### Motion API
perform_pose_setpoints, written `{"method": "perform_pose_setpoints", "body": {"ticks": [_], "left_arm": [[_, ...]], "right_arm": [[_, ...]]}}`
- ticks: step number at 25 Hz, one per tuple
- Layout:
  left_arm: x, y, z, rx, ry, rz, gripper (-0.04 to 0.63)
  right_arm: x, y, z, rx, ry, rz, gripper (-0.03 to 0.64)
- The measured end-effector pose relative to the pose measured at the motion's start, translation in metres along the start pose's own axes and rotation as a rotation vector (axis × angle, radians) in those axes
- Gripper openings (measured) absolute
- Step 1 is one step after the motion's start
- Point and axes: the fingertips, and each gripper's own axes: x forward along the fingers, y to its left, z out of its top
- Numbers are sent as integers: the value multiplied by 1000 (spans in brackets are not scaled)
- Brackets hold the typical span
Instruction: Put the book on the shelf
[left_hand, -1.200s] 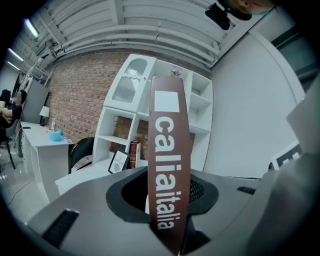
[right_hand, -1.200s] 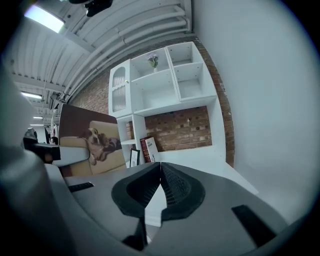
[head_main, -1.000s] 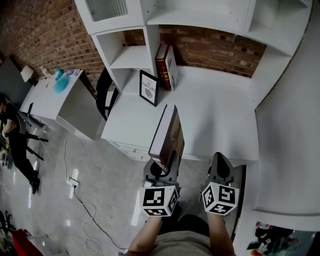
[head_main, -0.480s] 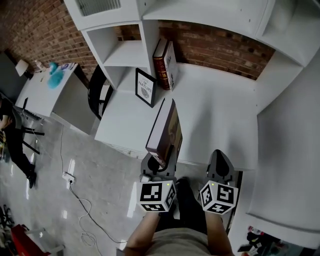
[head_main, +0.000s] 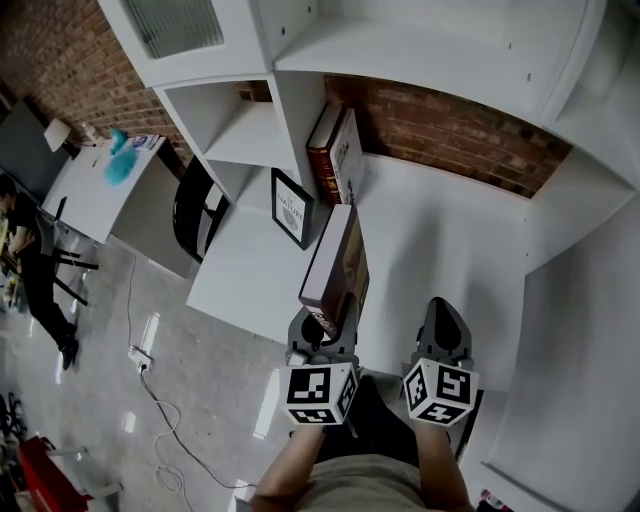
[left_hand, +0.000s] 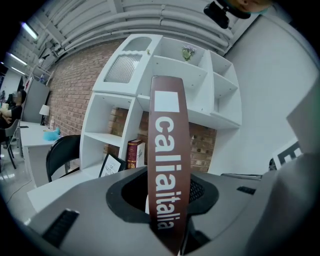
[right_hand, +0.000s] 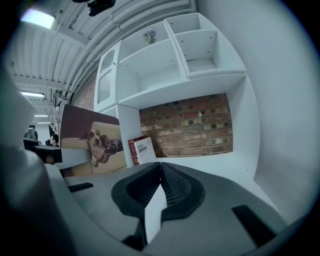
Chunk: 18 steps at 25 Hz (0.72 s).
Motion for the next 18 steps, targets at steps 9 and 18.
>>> {"method": "perform_pose_setpoints", "body": {"ticks": [9,18], "left_arm": [[66,-6,3,-1,7,11,147],[101,1,-7,-11,41,13,147]], "right_arm": [[59,-23,11,0,7,35,17],[88,-33,3,3,48,34,17]]}}
